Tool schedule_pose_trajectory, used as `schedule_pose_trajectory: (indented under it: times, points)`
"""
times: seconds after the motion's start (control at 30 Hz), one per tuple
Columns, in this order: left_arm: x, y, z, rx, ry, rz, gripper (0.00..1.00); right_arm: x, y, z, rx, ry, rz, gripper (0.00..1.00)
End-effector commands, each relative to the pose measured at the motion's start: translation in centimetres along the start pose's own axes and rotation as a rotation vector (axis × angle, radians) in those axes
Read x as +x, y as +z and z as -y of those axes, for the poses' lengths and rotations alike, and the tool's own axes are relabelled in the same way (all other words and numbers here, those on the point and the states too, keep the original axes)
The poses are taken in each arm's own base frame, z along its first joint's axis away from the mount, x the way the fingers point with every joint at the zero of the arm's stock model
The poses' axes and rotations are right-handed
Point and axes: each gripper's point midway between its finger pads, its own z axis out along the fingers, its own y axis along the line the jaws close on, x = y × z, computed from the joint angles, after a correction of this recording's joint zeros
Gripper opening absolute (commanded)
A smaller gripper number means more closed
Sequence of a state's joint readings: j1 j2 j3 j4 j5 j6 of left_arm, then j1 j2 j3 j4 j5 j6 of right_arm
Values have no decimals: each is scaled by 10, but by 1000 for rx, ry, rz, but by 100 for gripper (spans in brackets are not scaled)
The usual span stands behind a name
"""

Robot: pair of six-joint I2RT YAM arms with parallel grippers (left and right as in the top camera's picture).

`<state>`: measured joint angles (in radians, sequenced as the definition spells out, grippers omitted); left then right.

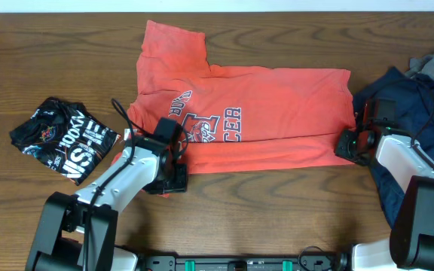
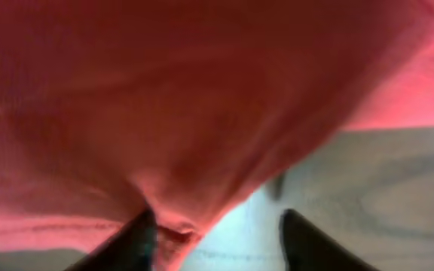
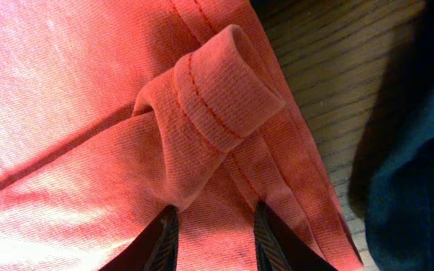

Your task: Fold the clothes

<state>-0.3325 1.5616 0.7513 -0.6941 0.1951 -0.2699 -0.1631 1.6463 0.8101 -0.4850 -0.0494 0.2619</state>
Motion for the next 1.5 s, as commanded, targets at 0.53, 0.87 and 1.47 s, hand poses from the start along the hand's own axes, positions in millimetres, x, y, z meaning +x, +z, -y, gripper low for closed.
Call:
schedule_pose_trajectory:
  times: [0.53, 0.87, 1.47]
  points:
    - [-142, -134, 20, -10, -17, 492, 6, 15, 8, 8, 22, 13, -45, 32]
    - [-143, -120, 18, -24, -21, 439, 59, 15, 8, 8, 22, 13, -43, 32]
    - [-94, -90, -45, -211, -232, 221, 56, 18, 8, 17, 68, 20, -52, 29]
